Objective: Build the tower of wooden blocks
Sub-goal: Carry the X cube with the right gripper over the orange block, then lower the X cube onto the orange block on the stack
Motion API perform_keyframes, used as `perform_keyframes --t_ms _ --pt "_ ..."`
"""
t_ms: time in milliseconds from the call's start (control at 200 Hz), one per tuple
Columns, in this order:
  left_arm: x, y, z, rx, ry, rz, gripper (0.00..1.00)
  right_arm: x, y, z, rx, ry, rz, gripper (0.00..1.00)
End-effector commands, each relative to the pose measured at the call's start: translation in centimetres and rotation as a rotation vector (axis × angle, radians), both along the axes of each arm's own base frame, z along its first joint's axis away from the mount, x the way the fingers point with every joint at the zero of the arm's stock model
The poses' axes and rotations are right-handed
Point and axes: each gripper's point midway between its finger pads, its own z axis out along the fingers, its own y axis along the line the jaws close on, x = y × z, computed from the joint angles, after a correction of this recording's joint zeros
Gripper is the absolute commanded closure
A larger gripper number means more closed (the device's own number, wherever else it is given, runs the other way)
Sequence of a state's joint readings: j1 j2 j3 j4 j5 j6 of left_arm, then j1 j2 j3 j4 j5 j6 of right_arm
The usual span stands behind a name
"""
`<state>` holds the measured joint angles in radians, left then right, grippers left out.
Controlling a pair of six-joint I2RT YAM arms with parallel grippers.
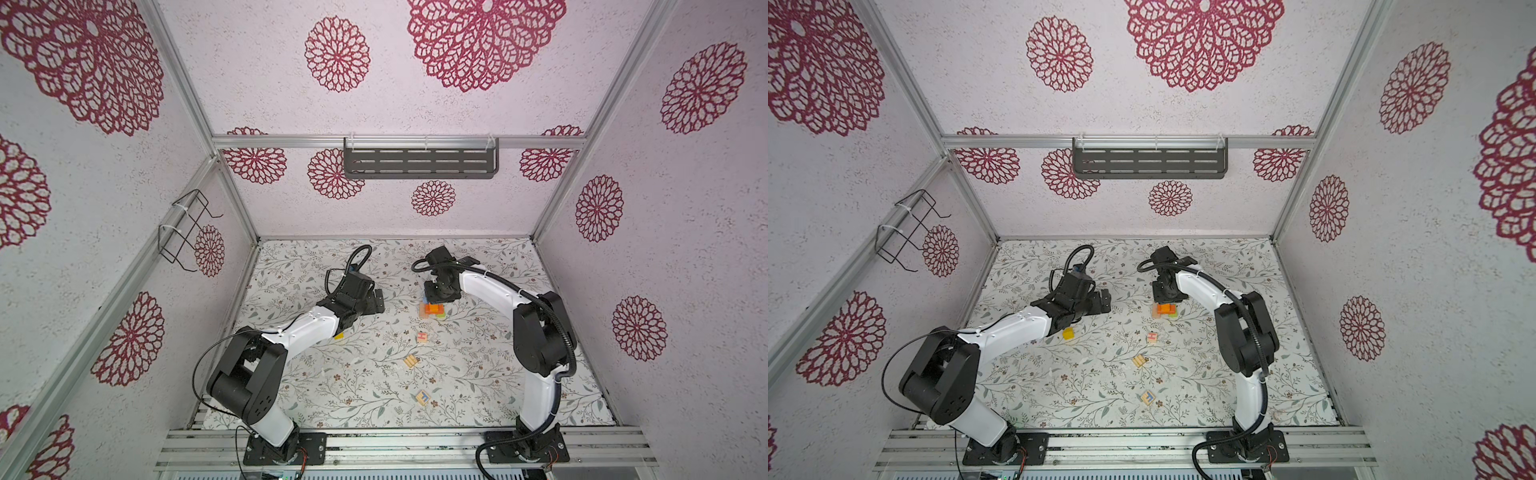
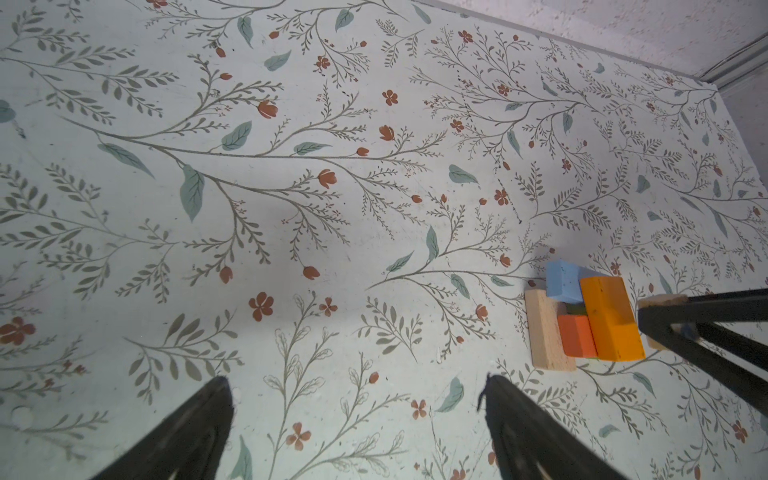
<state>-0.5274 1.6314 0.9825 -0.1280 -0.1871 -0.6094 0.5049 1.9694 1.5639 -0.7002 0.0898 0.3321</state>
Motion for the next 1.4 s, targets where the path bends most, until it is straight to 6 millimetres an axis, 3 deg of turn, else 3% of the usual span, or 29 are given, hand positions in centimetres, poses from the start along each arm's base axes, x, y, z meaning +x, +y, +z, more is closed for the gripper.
perform_keyframes --t_ms 0,901,1131,1396 --pt "0.9 0.1 -0.1 -0.012 -0.027 0.026 0.03 0.6 0.0 0.9 0.0 -0.005 0.003 0.7" --pt "1.1 -0.3 -1.2 -0.008 -0.009 0.013 0.03 1.5 0.6 -0.3 0.003 0.023 0.007 0.66" --pt "0.9 -0.3 -1.2 -0.012 -0.012 0.005 0.03 1.5 0.5 -0.4 0.002 0.024 0.006 0.59" --pt "1.0 -0.3 -1.3 -0.012 -0.01 0.005 0.03 1.6 0.7 -0.4 0.007 0.023 0.007 0.62"
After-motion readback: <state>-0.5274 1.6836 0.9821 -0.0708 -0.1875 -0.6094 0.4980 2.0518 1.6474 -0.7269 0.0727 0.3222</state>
